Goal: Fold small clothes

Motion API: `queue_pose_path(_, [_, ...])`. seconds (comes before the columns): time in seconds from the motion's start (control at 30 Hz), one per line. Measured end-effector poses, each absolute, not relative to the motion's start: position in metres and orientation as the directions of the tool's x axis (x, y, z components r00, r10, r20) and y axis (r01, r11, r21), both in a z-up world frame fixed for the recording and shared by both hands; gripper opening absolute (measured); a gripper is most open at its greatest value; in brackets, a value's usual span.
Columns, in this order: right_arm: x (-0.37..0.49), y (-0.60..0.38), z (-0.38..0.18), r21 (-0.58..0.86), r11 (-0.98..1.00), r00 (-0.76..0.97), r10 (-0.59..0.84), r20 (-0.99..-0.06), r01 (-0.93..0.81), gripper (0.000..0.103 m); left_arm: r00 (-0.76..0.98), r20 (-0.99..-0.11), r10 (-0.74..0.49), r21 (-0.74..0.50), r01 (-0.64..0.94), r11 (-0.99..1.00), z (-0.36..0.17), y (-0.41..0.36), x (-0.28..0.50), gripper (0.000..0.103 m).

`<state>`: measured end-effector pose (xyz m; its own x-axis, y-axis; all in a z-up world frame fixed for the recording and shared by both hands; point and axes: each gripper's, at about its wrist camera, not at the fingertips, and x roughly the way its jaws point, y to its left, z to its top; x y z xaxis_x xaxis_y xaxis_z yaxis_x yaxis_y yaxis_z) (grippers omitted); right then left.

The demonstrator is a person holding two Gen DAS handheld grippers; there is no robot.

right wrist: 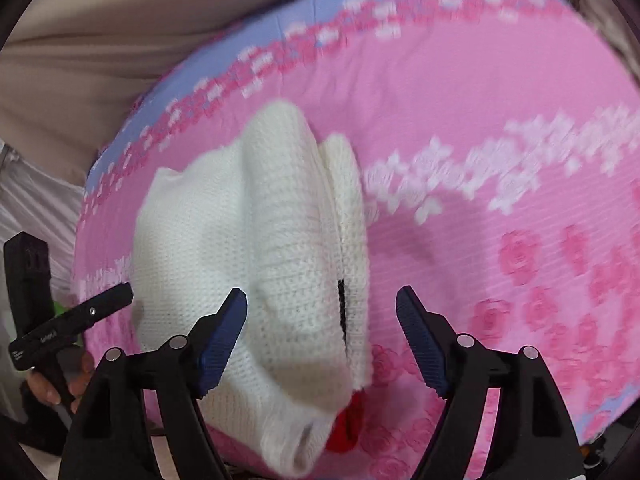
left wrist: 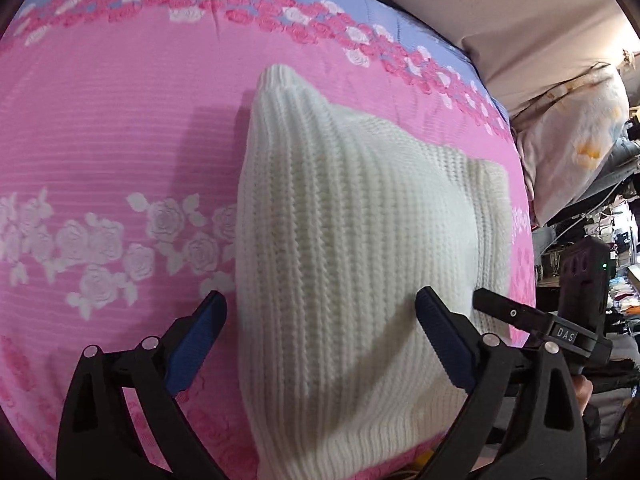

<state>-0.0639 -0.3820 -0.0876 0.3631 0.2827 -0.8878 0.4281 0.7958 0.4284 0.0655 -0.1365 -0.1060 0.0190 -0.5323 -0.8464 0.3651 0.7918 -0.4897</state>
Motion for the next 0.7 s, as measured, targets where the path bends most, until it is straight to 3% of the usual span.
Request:
queue_pose_path(0.13, [-0.061,-0.376,-0.122,0.561,0.692,0.379,0.42,-0.825,0.454,0.077,0.006,-0.796,-0.605,-0.571,0.321,0.755,-0.119,-0.139,0.065,0.098])
queue_pose_path(0.23, [-0.06,-0.379,-0.128,0.622,0.641,0.433,0.452,-0.78,0.45,0.088,0.006,-0.805,-0.593,-0.555,0.342,0.758,-0.118,-0.146,0.066,0.096])
queue_pose_path(0.3, [-0.058,-0.381,-0.13,0.641,0.625,0.448,0.465,-0.764,0.445,0.088,0.001,-0.818,-0.575,-0.537,0.358,0.764,-0.111,-0.154,0.067,0.075])
queue_pose_path(0.33, [-0.056,-0.381,-0.13,0.644,0.63,0.445,0.472,-0.761,0.434,0.077,0.0,-0.818,-0.576,-0.537,0.362,0.762,-0.106,-0.155,0.067,0.069])
queue_pose_path(0.37, [-0.054,-0.381,-0.13,0.647,0.632,0.434,0.484,-0.76,0.427,0.052,-0.001,-0.817,-0.577,-0.537,0.367,0.759,-0.102,-0.154,0.068,0.055])
queue_pose_path(0.43, [-0.051,-0.382,-0.127,0.671,0.609,0.446,0.504,-0.739,0.423,0.041,-0.013,-0.808,-0.589,-0.55,0.374,0.747,-0.086,-0.156,0.069,0.046])
queue_pose_path(0.53, [-0.05,-0.381,-0.103,0.657,0.649,0.462,0.481,-0.745,0.384,0.035,-0.022,-0.787,-0.617,-0.569,0.413,0.711,-0.061,-0.164,0.062,0.043])
queue_pose_path(0.7, [-0.07,-0.398,-0.052,0.667,0.648,0.529,0.443,-0.724,0.369,0.034,-0.014,-0.747,-0.665,-0.584,0.493,0.645,-0.01,-0.186,0.048,0.042])
